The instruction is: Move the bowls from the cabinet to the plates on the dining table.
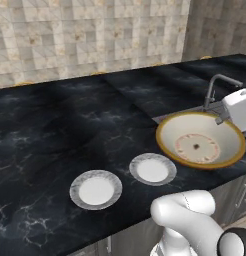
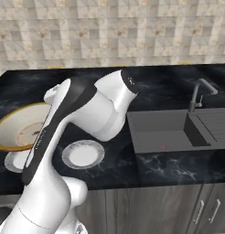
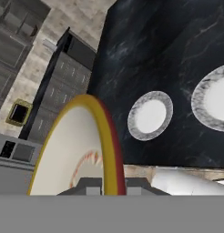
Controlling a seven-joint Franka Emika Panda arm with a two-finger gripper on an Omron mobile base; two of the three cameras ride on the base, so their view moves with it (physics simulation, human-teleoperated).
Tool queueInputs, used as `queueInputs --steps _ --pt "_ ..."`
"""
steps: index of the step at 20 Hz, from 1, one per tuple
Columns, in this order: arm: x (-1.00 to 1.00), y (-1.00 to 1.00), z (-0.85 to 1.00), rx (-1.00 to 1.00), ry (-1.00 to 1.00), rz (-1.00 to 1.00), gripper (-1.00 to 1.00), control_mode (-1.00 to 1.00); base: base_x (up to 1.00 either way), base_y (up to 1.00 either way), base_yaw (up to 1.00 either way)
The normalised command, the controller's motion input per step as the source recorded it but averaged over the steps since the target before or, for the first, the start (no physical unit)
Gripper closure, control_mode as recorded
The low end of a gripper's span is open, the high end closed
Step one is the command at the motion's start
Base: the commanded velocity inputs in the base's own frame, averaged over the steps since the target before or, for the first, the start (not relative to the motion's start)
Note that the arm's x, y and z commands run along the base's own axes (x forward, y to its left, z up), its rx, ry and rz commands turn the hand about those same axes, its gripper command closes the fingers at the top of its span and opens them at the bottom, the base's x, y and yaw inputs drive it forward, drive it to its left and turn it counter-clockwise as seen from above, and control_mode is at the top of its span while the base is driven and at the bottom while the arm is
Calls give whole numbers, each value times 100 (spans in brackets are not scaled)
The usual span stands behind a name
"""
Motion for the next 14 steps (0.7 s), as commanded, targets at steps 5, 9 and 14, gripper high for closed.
queueInputs --steps 5,9,14 --pt "22 -10 -31 0 -3 18 100 -100 0 0 0" --pt "36 -12 -28 2 0 11 100 -100 0 0 0" --pt "34 -4 -26 6 4 4 100 -100 0 0 0"
